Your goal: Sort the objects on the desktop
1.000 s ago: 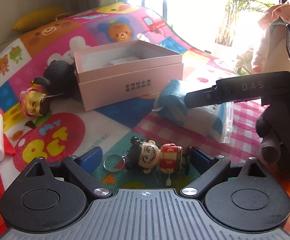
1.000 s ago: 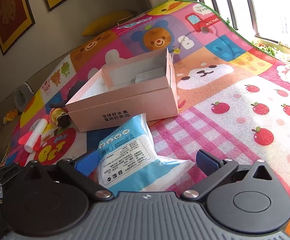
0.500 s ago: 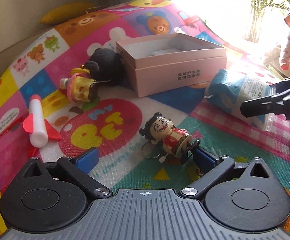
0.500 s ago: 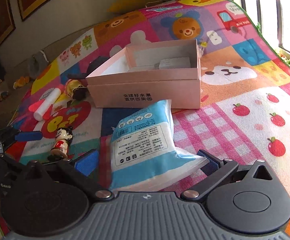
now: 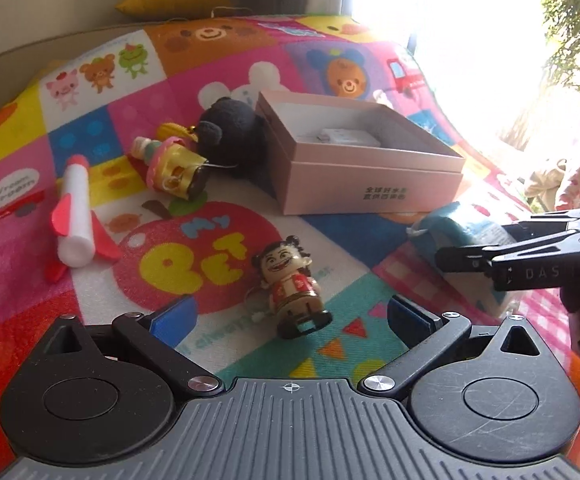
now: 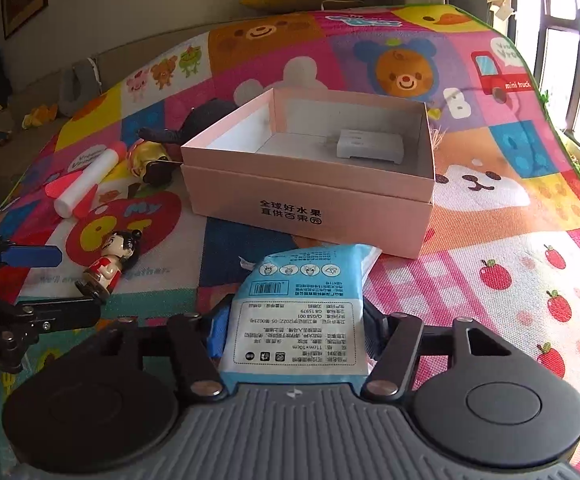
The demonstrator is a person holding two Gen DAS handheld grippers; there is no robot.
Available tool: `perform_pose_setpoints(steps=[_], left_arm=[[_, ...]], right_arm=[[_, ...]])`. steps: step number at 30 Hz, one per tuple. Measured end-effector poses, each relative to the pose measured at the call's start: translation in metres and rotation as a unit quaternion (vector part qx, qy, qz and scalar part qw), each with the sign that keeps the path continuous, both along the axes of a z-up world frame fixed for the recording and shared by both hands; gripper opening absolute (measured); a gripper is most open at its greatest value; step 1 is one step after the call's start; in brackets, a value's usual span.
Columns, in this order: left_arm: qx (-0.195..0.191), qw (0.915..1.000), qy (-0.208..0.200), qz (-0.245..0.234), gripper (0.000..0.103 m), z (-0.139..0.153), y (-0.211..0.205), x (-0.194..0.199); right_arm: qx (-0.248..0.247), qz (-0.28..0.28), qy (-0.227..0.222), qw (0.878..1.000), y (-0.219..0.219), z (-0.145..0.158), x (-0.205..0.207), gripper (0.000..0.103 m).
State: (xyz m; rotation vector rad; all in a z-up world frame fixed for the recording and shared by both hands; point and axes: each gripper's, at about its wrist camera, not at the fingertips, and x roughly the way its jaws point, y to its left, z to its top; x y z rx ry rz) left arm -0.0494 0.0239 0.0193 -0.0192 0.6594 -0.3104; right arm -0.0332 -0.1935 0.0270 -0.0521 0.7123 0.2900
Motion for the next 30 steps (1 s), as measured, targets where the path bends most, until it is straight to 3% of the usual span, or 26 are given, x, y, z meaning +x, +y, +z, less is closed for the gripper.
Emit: perform_pose_setpoints(steps=[4, 6, 10, 13, 18, 20, 22, 23, 24, 30], left_arm=[[0.016, 0.9998, 0.0, 0.007, 0.1, -0.004, -0.019, 0.015], [0.008, 0.9998, 0.014, 0.009, 0.073, -0.008, -0.022, 0.023], [0.016, 0.9999, 0.003, -0.003, 0.07, -0.01, -0.028, 0.027], [0.019, 0.9994, 0.001, -0.03, 0.057, -0.01, -0.035, 0.024], [0.024, 0.9973, 0.004, -0.07, 0.055, -0.011, -0.047, 0.009], [0.015, 0.9956, 0.008, -0.092, 0.058, -0.01, -0.049, 0.002], [0.016, 0.9945, 0.005, -0.104, 0.076, -0.008, -0.051, -0.005], [0.021, 0.9946, -0.001, -0.101, 0.095, -0.007, -0.052, -0.008], [0.033, 0.9952, -0.012, -0.091, 0.1, -0.007, -0.052, -0.013], [0.048, 0.9959, 0.027, -0.072, 0.103, -0.015, -0.053, -0.014]], right_arm=[[0.001, -0.003, -0.001, 1.0, -0.004, 0.002, -0.019, 0.061], [-0.001, -0.001, -0.001, 1.0, -0.006, 0.003, -0.028, 0.061], [-0.003, 0.008, 0.002, 1.0, -0.01, 0.001, -0.042, 0.061], [-0.001, 0.008, -0.001, 1.0, -0.012, 0.001, -0.045, 0.061], [0.006, 0.0, -0.004, 1.0, -0.014, 0.0, -0.043, 0.064], [0.004, -0.001, -0.006, 1.0, -0.013, 0.0, -0.042, 0.065], [0.004, -0.001, -0.006, 1.0, -0.013, 0.0, -0.041, 0.065], [0.004, -0.002, -0.006, 1.0, -0.014, 0.0, -0.041, 0.067], [0.006, -0.003, -0.007, 1.0, -0.014, 0.0, -0.041, 0.068], [0.011, -0.014, -0.011, 1.0, -0.018, -0.001, -0.044, 0.076]])
